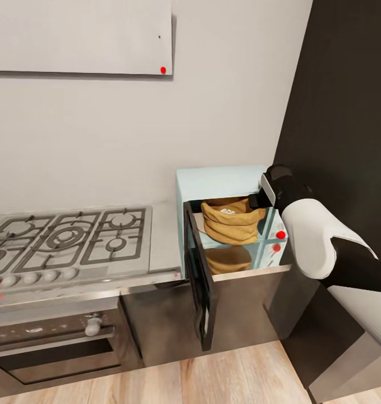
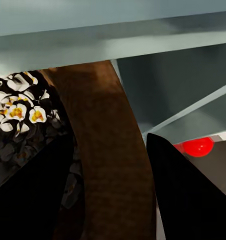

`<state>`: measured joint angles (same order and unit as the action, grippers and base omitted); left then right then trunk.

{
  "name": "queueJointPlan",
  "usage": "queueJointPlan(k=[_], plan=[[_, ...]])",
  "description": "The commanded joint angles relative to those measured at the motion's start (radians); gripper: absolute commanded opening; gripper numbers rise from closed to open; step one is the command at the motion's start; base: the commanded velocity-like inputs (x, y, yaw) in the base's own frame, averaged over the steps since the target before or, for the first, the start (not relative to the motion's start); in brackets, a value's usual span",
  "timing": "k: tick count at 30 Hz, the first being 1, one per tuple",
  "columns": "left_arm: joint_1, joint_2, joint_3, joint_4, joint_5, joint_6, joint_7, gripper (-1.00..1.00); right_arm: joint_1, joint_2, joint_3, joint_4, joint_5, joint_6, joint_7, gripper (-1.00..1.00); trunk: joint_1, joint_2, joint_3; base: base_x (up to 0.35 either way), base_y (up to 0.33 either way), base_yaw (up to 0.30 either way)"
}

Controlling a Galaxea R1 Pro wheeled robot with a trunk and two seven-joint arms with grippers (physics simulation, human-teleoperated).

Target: In the kitchen, take the popcorn bag from the countertop, put it into the microwave, and heat it until the popcorn is cooked so the cooked popcorn ends up inside the bag.

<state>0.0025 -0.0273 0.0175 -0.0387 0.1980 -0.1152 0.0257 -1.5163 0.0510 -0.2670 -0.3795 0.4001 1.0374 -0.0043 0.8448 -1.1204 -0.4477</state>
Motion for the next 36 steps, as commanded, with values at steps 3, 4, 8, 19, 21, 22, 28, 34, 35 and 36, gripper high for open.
queueJointPlan(k=[3,4,8,19,21,22,28,34,35,36], plan=[[0.000,0.000,0.002,-0.001,0.004,-0.001,0.002,1.00,-0.001,0.001,-0.008,-0.001,0.004,0.002,0.000,-1.00,0.000,-0.001,-0.001,0.000,0.079,0.000],[0.000,0.000,0.002,-0.001,0.004,-0.001,0.002,1.00,-0.001,0.001,-0.008,-0.001,0.004,0.002,0.000,-1.00,0.000,-0.001,-0.001,0.000,0.044,0.000],[0.000,0.000,0.002,-0.001,0.004,-0.002,0.002,1.00,0.000,0.001,-0.008,-0.001,0.003,0.000,0.000,-1.00,0.000,-0.001,-0.001,0.000,0.014,0.000],[0.000,0.000,0.002,-0.001,0.004,-0.003,0.002,1.00,0.021,0.001,-0.009,-0.001,0.003,-0.002,-0.001,-1.00,0.000,-0.001,-0.001,0.000,0.000,0.000],[0.000,0.000,0.002,-0.001,0.003,-0.002,0.002,1.00,0.021,0.001,-0.009,-0.001,0.003,-0.002,0.000,-1.00,0.000,-0.001,-0.001,0.000,0.000,0.000],[0.000,0.000,0.002,-0.001,0.003,-0.002,0.002,1.00,0.021,0.001,-0.009,-0.001,0.003,-0.002,0.000,-1.00,0.000,-0.001,-0.001,0.000,0.000,0.000],[0.000,0.000,0.001,-0.001,0.003,-0.001,0.002,1.00,0.021,0.001,-0.009,-0.001,0.003,-0.001,-0.001,-1.00,0.000,-0.001,-0.001,0.000,0.000,0.000],[0.000,0.000,0.001,-0.001,0.003,-0.001,0.002,1.00,0.021,0.001,-0.009,-0.001,0.003,-0.002,-0.001,-1.00,0.000,-0.001,-0.001,0.000,0.015,0.000],[0.000,0.000,0.001,-0.001,0.003,-0.001,0.002,1.00,0.020,0.001,-0.009,-0.001,0.003,-0.002,0.000,-1.00,0.000,-0.001,-0.001,0.000,0.112,0.000],[0.000,0.000,0.001,-0.001,0.003,-0.001,0.002,1.00,0.021,0.001,-0.009,-0.001,0.003,-0.002,0.000,-1.00,0.000,-0.001,-0.001,0.014,0.132,0.000]])
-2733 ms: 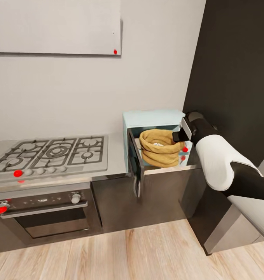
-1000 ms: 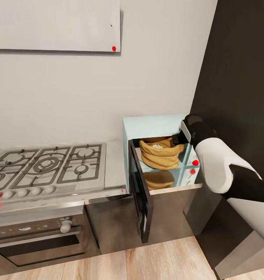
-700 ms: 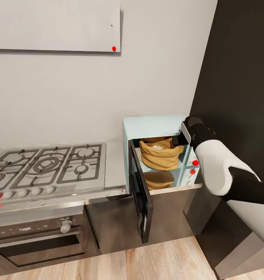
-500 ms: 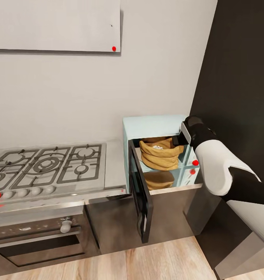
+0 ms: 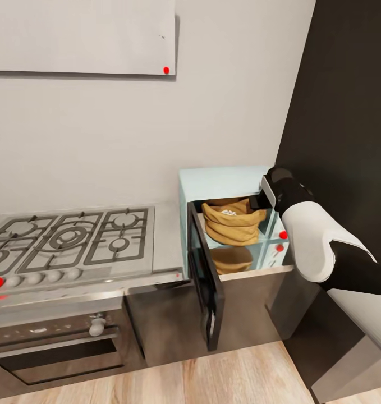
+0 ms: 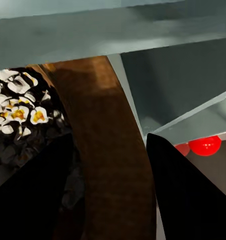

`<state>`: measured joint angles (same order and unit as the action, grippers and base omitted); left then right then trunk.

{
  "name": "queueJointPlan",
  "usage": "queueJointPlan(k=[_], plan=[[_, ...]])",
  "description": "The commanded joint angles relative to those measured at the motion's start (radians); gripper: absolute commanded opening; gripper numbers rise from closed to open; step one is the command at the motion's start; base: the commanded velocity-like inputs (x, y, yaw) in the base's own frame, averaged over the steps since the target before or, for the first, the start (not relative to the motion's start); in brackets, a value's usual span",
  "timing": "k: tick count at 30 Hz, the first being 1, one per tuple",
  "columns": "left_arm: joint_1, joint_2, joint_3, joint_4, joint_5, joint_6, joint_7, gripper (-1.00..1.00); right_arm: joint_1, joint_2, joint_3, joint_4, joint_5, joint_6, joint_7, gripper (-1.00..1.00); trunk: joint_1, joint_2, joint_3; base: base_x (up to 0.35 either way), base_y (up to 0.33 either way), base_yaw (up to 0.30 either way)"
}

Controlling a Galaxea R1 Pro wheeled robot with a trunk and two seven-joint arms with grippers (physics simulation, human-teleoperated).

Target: In the kitchen, take the popcorn bag from the countertop, put it into the microwave, and heat it until the popcorn is cooked so the cooked popcorn ends up inside the bag.

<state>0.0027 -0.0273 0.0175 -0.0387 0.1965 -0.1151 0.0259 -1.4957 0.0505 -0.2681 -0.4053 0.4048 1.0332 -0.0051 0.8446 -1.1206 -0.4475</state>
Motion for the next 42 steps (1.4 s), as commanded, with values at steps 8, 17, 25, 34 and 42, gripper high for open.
queueJointPlan(k=[8,17,25,34,42], plan=[[0.000,0.000,0.001,-0.001,0.004,-0.003,0.000,1.00,0.000,0.002,-0.008,0.025,-0.001,0.002,0.000,-1.00,0.000,0.000,-0.001,0.072,0.082,0.000],[0.000,0.000,-0.001,-0.001,0.004,-0.003,0.002,1.00,0.000,0.002,-0.008,0.025,0.000,0.002,0.000,-1.00,0.000,0.000,-0.001,0.073,0.001,0.000],[-0.001,0.000,0.000,-0.001,0.004,-0.003,0.002,1.00,0.000,0.000,-0.008,0.025,0.000,0.002,-0.001,-1.00,0.000,0.000,-0.001,0.008,0.000,0.000],[0.000,0.000,0.000,-0.001,0.004,-0.003,0.002,1.00,0.000,0.002,-0.006,0.025,-0.001,0.004,0.002,1.00,0.000,0.000,-0.001,0.000,0.000,0.000],[0.000,0.000,0.001,-0.001,0.004,-0.004,0.002,1.00,0.000,0.001,-0.006,0.022,-0.001,0.009,0.014,1.00,0.000,0.000,-0.001,0.000,0.000,0.000]])
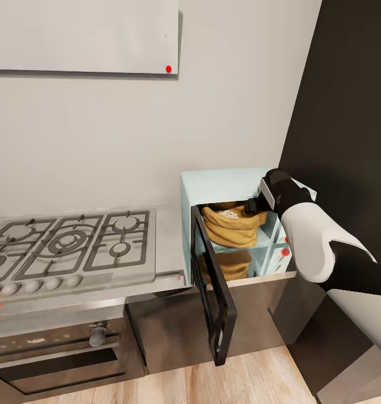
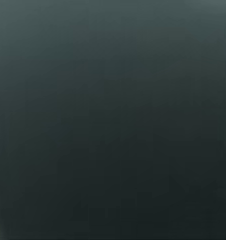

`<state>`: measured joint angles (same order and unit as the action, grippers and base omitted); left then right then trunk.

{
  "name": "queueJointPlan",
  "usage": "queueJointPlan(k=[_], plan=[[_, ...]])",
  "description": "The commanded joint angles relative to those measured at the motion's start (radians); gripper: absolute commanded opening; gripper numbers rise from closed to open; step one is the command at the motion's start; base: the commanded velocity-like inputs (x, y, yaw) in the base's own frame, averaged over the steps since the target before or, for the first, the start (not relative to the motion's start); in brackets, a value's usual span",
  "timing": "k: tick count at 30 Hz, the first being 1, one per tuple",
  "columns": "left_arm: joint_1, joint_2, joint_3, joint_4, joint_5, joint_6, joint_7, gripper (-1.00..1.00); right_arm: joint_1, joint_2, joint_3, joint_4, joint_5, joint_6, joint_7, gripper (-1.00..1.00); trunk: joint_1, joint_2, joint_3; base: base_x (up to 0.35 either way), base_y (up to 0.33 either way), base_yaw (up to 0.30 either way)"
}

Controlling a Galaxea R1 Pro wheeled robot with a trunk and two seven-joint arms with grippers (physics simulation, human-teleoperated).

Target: In the kitchen, take the popcorn bag from the countertop, put it into the microwave, and heat it until the popcorn is cooked so the cooked popcorn ends up inside the bag.

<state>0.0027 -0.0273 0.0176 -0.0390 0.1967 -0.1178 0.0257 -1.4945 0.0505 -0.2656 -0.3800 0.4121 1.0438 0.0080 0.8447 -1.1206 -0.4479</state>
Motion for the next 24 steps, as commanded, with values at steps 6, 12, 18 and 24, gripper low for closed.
queueJointPlan(k=[6,12,18,24], plan=[[0.000,-0.002,0.002,-0.001,0.003,-0.003,0.002,1.00,-0.001,0.000,-0.010,-0.018,-0.010,0.001,0.037,1.00,0.000,0.000,-0.001,-0.124,0.000,0.000],[0.000,-0.003,0.002,-0.001,0.003,-0.003,0.002,1.00,-0.001,-0.025,-0.010,-0.027,-0.009,-0.039,0.168,1.00,0.000,0.000,-0.001,-0.336,0.000,0.000],[0.000,-0.003,0.001,-0.001,0.003,-0.005,0.002,1.00,-0.001,-0.032,-0.010,-0.187,-0.011,-0.105,0.258,1.00,0.000,0.000,-0.001,-0.345,0.000,0.000],[0.000,-0.002,0.001,-0.001,0.003,-0.004,0.002,1.00,0.119,-0.044,-0.009,-0.251,0.000,-0.116,0.276,1.00,0.000,0.000,-0.001,-0.192,0.000,0.000]])
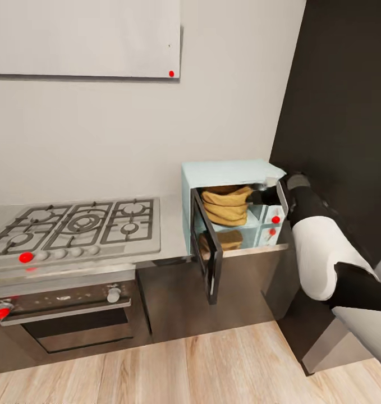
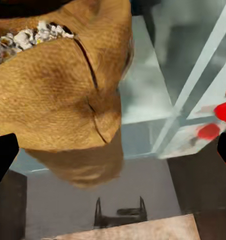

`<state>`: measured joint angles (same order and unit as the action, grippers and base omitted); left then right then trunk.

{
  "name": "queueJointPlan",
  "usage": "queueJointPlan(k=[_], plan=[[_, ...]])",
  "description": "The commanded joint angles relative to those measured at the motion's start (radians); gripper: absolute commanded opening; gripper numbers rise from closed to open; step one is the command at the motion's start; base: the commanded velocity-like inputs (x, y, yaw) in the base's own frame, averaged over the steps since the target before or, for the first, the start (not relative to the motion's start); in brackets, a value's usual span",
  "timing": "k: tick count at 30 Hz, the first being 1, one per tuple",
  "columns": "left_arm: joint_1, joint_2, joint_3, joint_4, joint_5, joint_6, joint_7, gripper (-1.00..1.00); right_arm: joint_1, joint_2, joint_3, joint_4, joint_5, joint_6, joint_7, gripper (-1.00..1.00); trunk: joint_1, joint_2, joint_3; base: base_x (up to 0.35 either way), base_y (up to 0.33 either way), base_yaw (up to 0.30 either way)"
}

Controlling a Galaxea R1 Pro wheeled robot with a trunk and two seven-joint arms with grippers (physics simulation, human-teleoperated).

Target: In the kitchen, take the popcorn bag from the countertop, put it into the microwave, and heat it until the popcorn is cooked so the cooked popcorn ends up inside the bag.

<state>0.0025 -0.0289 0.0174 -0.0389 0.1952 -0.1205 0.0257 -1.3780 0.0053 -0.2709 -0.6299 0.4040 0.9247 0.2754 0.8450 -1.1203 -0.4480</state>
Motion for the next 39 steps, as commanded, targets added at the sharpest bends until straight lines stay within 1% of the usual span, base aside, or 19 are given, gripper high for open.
queueJointPlan(k=[1,2,3,4,6,10,11,14,15,16,18,20,21,22,25,34,36,38,39], plan=[[0.000,0.000,0.001,-0.001,0.004,-0.002,0.002,1.00,0.036,0.000,-0.004,-0.001,0.007,-0.003,0.009,1.00,0.000,-0.001,-0.001,-0.021,0.000,0.000],[0.000,0.000,0.001,-0.001,0.004,-0.002,0.002,1.00,0.089,0.000,-0.004,-0.003,0.006,-0.022,0.011,1.00,0.000,-0.001,-0.001,-0.011,0.000,0.000],[0.000,0.000,0.001,-0.001,0.004,-0.002,0.002,1.00,0.125,0.000,-0.004,-0.003,0.005,-0.044,0.013,1.00,0.000,-0.001,-0.001,-0.007,0.000,0.000],[0.000,0.000,0.001,-0.001,0.004,-0.002,0.002,1.00,0.178,0.000,-0.003,-0.003,0.001,-0.088,0.015,1.00,0.000,-0.001,-0.001,-0.003,0.000,0.000],[0.000,0.000,0.001,-0.001,0.004,-0.002,0.002,1.00,0.243,0.001,-0.003,-0.003,-0.002,-0.150,0.026,1.00,0.000,-0.001,-0.001,-0.002,0.000,0.000],[0.000,0.001,0.001,-0.001,0.004,-0.002,0.002,1.00,0.286,0.004,-0.005,-0.003,-0.004,-0.207,0.060,1.00,0.000,-0.001,-0.001,0.000,0.000,0.000],[0.000,0.001,0.000,-0.001,0.004,-0.002,0.002,1.00,0.306,0.004,-0.018,-0.002,-0.012,-0.265,0.072,1.00,0.000,-0.001,-0.001,0.000,0.000,0.000],[0.000,0.001,0.000,-0.001,0.004,-0.002,0.002,1.00,0.328,0.005,-0.065,-0.003,-0.072,-0.325,0.082,1.00,0.000,-0.001,-0.001,0.000,0.000,0.000],[0.000,0.001,0.000,-0.001,0.004,-0.002,0.002,1.00,0.333,0.003,-0.075,-0.005,-0.098,-0.383,0.083,1.00,0.000,-0.001,-0.001,0.000,0.000,0.000],[0.000,0.001,-0.001,-0.001,0.004,-0.002,0.002,1.00,0.337,0.004,-0.081,-0.012,-0.123,-0.464,0.083,1.00,0.000,-0.001,-0.001,0.000,0.000,0.000],[0.000,0.000,-0.003,-0.001,0.002,-0.002,0.002,1.00,0.356,0.008,-0.085,-0.023,-0.161,-0.592,0.083,1.00,0.000,-0.001,-0.001,0.000,0.000,0.000],[0.000,-0.002,-0.003,-0.003,-0.002,-0.004,0.003,1.00,0.394,0.011,-0.086,-0.053,-0.178,-0.661,0.082,1.00,0.000,-0.001,-0.001,0.000,0.000,0.000],[0.000,-0.005,-0.003,-0.004,-0.002,-0.005,0.003,1.00,0.427,0.014,-0.086,-0.125,-0.184,-0.686,0.081,1.00,0.000,-0.001,-0.001,0.000,0.000,0.000],[0.000,-0.005,-0.003,-0.004,0.000,-0.005,0.003,1.00,0.458,0.014,-0.086,-0.176,-0.187,-0.693,0.080,1.00,0.000,-0.001,-0.001,0.000,0.000,0.000],[0.000,-0.005,-0.002,-0.004,0.001,-0.005,0.003,1.00,0.502,0.015,-0.086,-0.203,-0.195,-0.697,0.082,1.00,0.000,-0.001,-0.001,0.000,0.000,0.000],[0.000,-0.005,-0.003,-0.002,0.003,-0.003,0.003,1.00,0.514,0.018,-0.083,-0.200,-0.198,-0.700,0.094,1.00,0.000,-0.001,-0.001,0.042,0.000,0.000],[0.000,-0.005,-0.003,-0.001,0.003,-0.002,0.002,1.00,0.514,0.031,-0.080,-0.202,-0.193,-0.707,0.087,1.00,0.000,-0.001,-0.001,0.239,0.000,0.000],[0.000,-0.005,-0.004,-0.001,0.002,-0.002,0.002,1.00,0.514,0.061,-0.077,-0.206,-0.184,-0.743,0.082,1.00,0.000,-0.001,-0.001,0.272,0.000,0.000],[0.000,-0.005,-0.004,-0.001,0.003,-0.002,0.002,1.00,0.514,0.065,-0.076,-0.207,-0.184,-0.750,0.081,1.00,0.000,-0.001,-0.001,0.280,0.000,0.000]])
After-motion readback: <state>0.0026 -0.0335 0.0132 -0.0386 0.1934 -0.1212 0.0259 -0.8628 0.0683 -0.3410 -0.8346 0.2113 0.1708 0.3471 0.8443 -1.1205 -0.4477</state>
